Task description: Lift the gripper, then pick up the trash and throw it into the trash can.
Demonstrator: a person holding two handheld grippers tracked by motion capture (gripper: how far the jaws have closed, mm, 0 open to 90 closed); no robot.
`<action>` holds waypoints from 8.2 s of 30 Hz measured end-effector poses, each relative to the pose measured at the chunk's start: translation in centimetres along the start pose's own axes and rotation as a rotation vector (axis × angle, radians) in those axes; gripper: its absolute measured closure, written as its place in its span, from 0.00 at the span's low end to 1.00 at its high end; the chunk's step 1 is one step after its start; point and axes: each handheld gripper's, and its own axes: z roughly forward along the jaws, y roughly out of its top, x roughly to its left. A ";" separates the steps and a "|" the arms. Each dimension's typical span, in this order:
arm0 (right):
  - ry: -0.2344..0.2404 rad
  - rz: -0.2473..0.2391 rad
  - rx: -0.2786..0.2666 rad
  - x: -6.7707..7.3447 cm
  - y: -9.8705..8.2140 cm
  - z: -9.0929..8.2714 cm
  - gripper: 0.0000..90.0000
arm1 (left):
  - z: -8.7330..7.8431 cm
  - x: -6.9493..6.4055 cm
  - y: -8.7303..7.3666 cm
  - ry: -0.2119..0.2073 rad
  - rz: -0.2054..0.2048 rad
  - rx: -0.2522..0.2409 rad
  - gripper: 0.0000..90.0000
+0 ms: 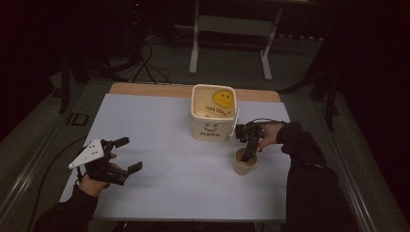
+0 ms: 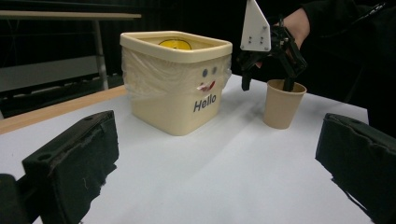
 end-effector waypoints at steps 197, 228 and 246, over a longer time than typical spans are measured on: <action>-0.059 -0.006 -0.122 4.7 -1.2 -1.9 0.25 | -0.1 -0.1 0.1 -0.051 -0.013 0.004 0.01; -0.103 -0.034 -0.136 5.1 1.1 -9.9 0.27 | -0.1 -0.1 0.0 -0.051 -0.019 0.001 0.01; -0.130 -0.068 -0.179 4.8 3.3 -13.3 0.27 | -0.1 -0.1 0.0 -0.054 -0.016 0.001 0.01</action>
